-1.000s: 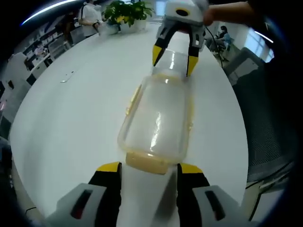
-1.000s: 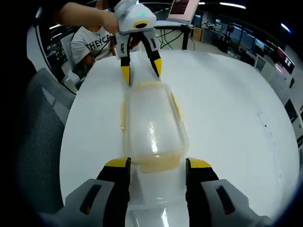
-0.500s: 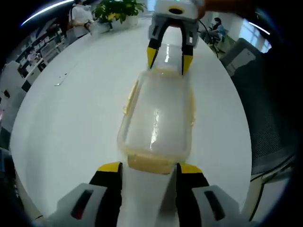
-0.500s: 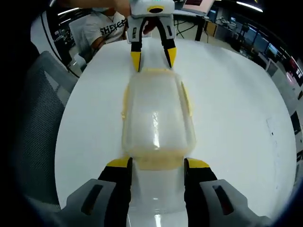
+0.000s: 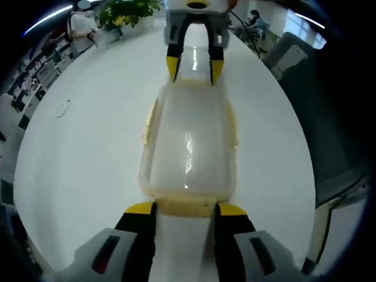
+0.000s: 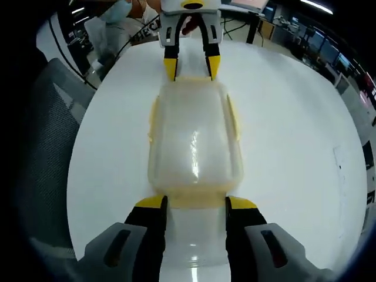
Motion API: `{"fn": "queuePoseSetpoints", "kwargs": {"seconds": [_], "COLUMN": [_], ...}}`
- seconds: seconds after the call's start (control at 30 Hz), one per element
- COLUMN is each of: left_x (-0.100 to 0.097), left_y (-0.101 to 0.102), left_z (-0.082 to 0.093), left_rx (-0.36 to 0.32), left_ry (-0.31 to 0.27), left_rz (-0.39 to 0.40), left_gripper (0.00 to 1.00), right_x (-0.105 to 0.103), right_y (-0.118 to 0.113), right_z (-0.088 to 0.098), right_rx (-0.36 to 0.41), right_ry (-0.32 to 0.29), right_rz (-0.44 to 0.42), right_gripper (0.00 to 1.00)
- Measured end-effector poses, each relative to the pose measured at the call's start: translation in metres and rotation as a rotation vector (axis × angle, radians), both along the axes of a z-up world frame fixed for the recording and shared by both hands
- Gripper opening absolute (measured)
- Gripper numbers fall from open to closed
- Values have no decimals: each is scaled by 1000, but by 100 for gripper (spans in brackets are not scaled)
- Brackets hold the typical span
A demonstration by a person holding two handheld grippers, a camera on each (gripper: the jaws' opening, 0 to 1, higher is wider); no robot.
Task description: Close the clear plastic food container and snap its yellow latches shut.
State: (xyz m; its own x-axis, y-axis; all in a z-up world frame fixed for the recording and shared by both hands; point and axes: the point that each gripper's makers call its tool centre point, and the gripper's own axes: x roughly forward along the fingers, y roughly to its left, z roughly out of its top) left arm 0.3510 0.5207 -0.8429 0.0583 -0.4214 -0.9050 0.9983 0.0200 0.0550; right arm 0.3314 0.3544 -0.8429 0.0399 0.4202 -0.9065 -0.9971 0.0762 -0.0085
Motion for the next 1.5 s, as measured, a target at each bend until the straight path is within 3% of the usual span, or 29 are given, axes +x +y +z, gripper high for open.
{"fn": "queuePoseSetpoints", "kwargs": {"seconds": [0.4,0.57,0.7,0.8,0.9,1.1,1.33,1.5], "left_x": [-1,-3,-2,1,1,-1,-8,-7], "left_y": [-3,-7,-8,-7,-6,-6,-8,-6], "left_z": [-4,-3,-4,-5,-5,-4,-4,2], "left_rx": [11,8,78,121,119,49,79,56], "left_ry": [22,32,36,37,39,29,16,30], "left_rz": [-26,-9,-9,-29,-36,-41,-14,10], "left_gripper": [33,33,33,34,34,33,33,33], "right_x": [1,3,2,2,3,1,0,2], "right_y": [0,-1,0,1,0,-2,0,-1], "right_z": [-10,-9,-8,-8,-9,-7,-7,-5], "right_rx": [-142,-116,-106,-149,-158,-80,-87,-75], "right_ry": [1,13,12,13,14,4,-1,-24], "right_rz": [31,-3,24,33,30,17,59,76], "right_gripper": [38,38,39,39,39,38,37,37]}}
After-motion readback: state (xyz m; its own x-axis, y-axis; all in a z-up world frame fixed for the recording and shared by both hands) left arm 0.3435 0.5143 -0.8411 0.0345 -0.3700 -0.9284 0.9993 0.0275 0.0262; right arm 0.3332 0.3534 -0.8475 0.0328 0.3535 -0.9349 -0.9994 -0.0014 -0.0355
